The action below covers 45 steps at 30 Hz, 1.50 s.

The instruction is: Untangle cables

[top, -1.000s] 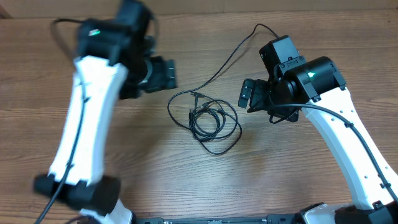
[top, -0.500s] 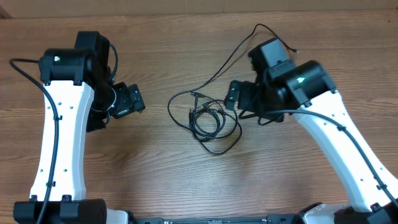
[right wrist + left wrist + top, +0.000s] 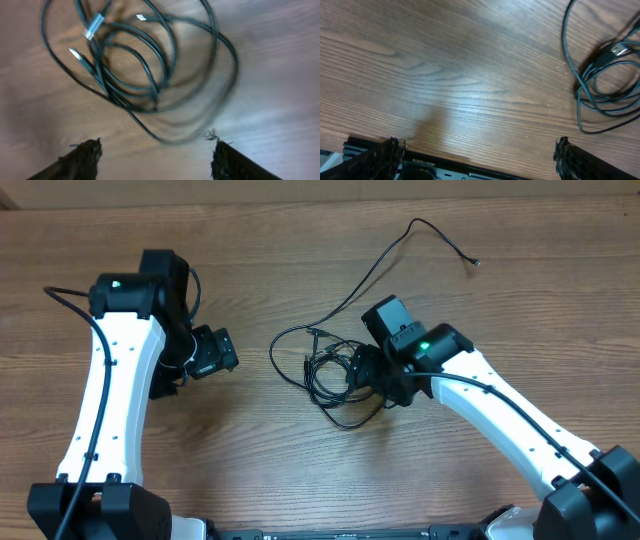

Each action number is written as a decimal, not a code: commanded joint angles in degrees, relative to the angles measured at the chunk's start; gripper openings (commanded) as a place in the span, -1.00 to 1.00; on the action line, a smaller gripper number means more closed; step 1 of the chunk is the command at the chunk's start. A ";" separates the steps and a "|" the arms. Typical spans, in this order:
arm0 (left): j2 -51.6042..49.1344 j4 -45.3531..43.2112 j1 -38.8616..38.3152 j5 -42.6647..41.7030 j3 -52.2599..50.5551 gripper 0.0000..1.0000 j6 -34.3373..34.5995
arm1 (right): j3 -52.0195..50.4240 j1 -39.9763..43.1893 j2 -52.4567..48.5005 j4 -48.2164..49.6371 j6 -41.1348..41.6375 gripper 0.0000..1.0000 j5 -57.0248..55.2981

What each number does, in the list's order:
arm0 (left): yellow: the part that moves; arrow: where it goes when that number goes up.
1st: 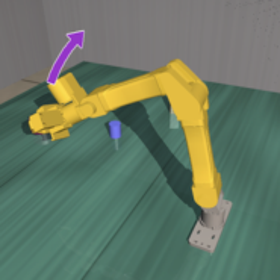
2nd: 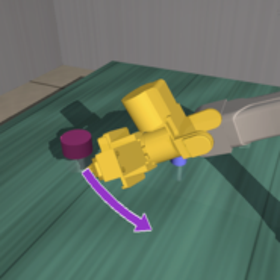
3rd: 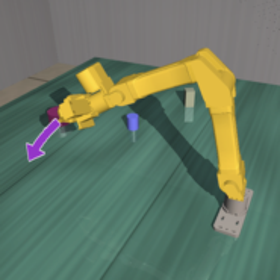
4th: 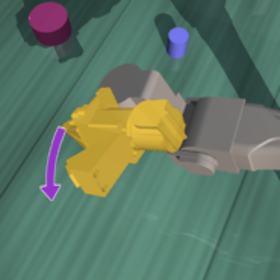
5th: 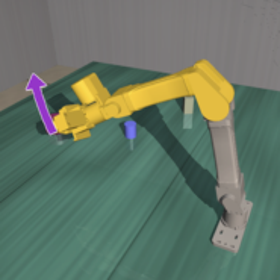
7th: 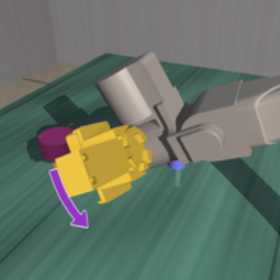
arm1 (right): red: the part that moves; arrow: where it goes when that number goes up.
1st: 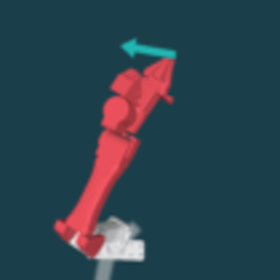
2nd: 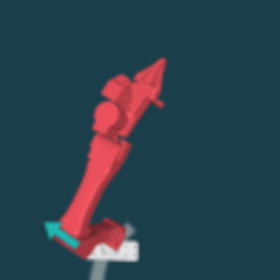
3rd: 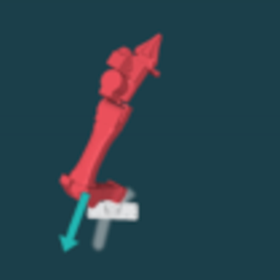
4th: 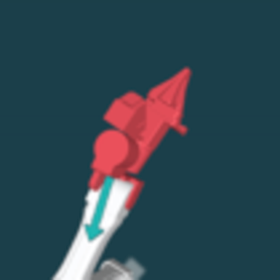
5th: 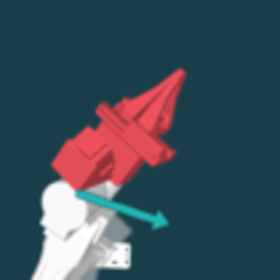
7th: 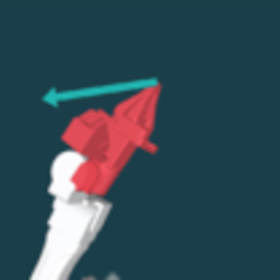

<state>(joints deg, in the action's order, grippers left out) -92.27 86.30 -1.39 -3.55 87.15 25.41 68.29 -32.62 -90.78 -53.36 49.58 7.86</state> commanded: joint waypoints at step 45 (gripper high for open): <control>0.02 -1.70 -5.95 -9.77 -2.36 0.99 -6.58 | -12.44 -0.59 -8.26 16.72 11.80 0.00 -3.93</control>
<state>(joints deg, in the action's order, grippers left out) -92.27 84.60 -6.79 -12.45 85.08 20.38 56.53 -32.77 -98.67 -36.75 60.23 6.42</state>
